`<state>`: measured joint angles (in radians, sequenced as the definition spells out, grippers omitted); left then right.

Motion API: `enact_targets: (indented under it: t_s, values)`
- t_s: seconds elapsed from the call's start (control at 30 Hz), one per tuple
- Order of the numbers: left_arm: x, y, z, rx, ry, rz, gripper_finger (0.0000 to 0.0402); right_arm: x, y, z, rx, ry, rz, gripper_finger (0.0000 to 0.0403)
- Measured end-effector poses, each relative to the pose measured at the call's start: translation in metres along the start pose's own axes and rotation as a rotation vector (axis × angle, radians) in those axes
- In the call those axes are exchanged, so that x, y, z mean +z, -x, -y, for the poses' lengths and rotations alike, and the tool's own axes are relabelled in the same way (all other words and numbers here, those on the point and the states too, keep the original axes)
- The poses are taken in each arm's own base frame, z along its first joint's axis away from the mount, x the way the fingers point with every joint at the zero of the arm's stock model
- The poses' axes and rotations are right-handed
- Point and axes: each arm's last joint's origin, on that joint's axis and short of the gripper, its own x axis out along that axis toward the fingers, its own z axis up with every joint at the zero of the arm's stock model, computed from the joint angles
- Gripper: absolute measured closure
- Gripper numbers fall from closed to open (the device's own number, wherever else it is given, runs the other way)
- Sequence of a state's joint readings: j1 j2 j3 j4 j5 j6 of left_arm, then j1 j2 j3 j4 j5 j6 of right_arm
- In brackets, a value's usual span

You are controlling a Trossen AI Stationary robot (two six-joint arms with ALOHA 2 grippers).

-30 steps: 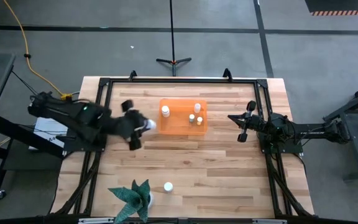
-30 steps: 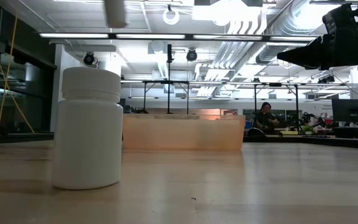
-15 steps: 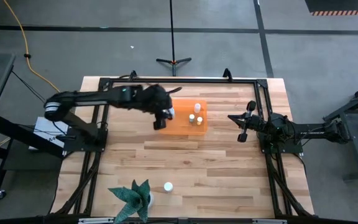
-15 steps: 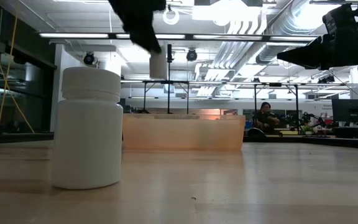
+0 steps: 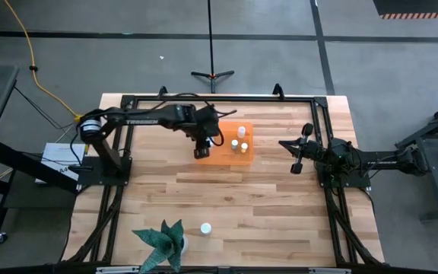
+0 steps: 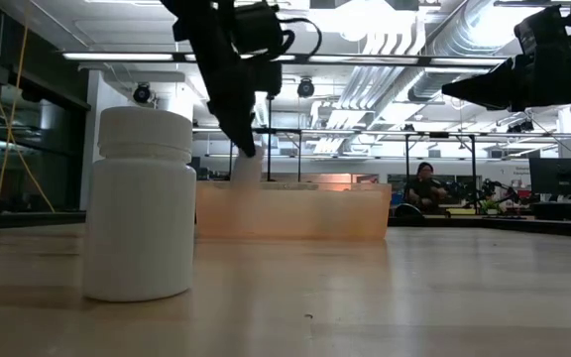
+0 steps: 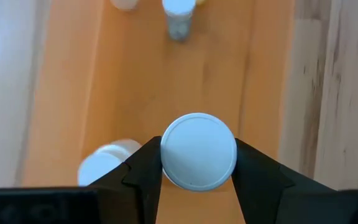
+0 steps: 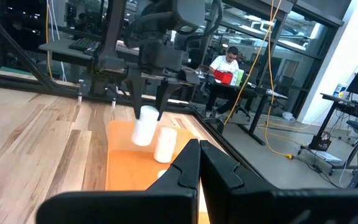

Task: Pick and place pill bottles into a basket
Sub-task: Put the left white pill bottle in the orange bin

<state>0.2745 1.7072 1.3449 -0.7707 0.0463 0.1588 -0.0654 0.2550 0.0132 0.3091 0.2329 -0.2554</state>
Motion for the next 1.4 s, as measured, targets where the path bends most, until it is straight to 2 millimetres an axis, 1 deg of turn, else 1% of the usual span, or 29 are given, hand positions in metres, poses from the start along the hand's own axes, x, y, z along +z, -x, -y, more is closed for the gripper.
enact_targets:
  t_s: [0.13,0.27,0.37,0.43,0.6,0.67,0.73,0.77,0.83,0.9,1.0,1.1,1.27,1.4]
  values:
    - [-0.001,-0.006,0.000,-0.007,0.006,-0.018,0.0204,-0.001,0.000,0.000,0.002,0.001,-0.006,0.0402]
    - [0.003,-0.012,-0.001,-0.020,0.005,0.012,0.0197,-0.001,0.000,0.000,0.002,0.001,-0.006,0.0402]
    - [0.008,-0.017,-0.001,-0.032,-0.006,0.048,0.0200,-0.001,0.000,0.000,0.002,0.001,-0.006,0.0402]
    - [0.007,-0.019,-0.001,-0.046,-0.013,0.039,0.0205,-0.001,0.000,0.000,0.001,0.001,-0.006,0.0402]
    - [0.012,-0.031,-0.002,-0.038,-0.026,0.065,0.0199,-0.001,0.000,0.000,0.002,0.001,-0.005,0.0402]
    - [0.016,-0.036,-0.003,-0.025,-0.035,0.101,0.0195,-0.001,0.000,0.000,0.002,0.001,-0.005,0.0402]
    - [0.015,-0.044,-0.003,-0.027,-0.039,0.081,0.0193,-0.001,0.000,0.000,0.001,0.000,-0.006,0.0402]
    - [0.018,-0.047,-0.004,-0.022,-0.048,0.109,0.0193,0.000,0.000,0.000,0.002,0.000,-0.004,0.0402]
    - [0.015,-0.051,-0.004,-0.024,-0.052,0.080,0.0196,-0.001,0.000,0.000,0.006,0.001,-0.005,0.0402]
    - [0.018,-0.055,-0.005,-0.012,-0.056,0.101,0.0201,-0.001,0.000,0.000,0.006,0.001,-0.005,0.0402]
    - [0.016,-0.058,-0.004,-0.026,-0.055,0.084,0.0202,-0.001,0.000,0.000,0.003,0.001,-0.007,0.0402]
    - [0.016,-0.059,-0.004,-0.027,-0.050,0.083,0.0189,-0.001,0.000,0.000,0.004,0.002,-0.009,0.0402]
    - [0.018,-0.059,-0.005,-0.032,-0.035,0.101,0.0148,-0.001,0.000,-0.001,0.006,0.003,-0.011,0.0402]
    - [0.017,-0.059,-0.005,-0.001,-0.025,0.085,0.0119,-0.001,0.000,0.000,0.003,0.002,-0.011,0.0402]
